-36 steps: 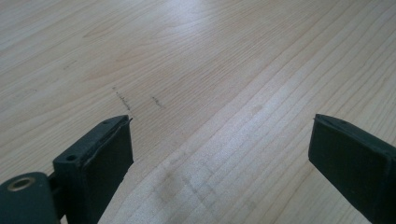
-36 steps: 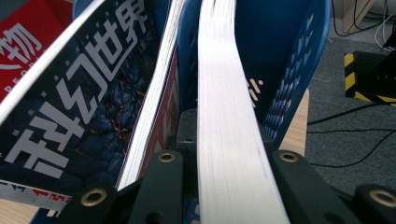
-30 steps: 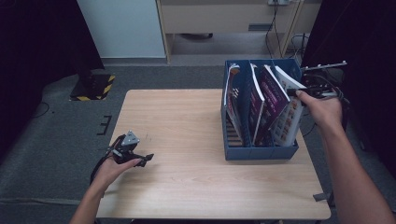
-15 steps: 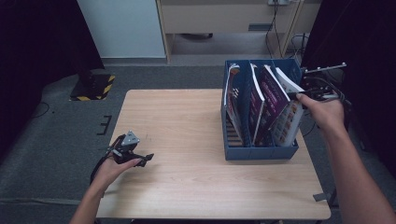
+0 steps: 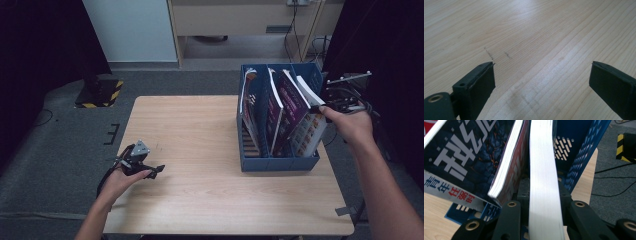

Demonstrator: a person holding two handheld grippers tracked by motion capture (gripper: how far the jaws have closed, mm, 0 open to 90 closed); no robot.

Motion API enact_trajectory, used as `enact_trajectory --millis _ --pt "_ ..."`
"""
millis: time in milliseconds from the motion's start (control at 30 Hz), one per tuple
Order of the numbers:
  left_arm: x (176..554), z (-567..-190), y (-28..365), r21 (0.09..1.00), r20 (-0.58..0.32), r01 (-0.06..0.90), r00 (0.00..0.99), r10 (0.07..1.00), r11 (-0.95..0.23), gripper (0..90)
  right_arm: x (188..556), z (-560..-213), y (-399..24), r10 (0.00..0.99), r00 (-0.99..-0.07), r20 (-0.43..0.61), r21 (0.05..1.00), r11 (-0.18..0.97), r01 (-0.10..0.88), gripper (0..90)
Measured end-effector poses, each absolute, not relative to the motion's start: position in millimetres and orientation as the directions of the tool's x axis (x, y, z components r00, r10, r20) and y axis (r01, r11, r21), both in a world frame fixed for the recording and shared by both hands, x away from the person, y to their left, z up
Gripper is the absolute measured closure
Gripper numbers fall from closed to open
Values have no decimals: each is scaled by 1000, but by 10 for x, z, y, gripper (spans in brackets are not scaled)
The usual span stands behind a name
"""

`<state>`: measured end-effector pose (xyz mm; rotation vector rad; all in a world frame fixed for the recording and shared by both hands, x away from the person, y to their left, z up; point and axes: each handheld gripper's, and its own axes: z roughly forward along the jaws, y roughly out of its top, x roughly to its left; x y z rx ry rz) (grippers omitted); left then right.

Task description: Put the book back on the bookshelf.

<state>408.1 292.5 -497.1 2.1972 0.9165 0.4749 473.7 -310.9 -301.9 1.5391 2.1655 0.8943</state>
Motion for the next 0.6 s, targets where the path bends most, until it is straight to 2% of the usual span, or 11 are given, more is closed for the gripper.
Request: enact_trajectory --millis 600 --pt "4076 -4962 2923 723 64 468 686 725 -507 62 4747 -3013 -3094 926 -366 91 629 232 742 698"
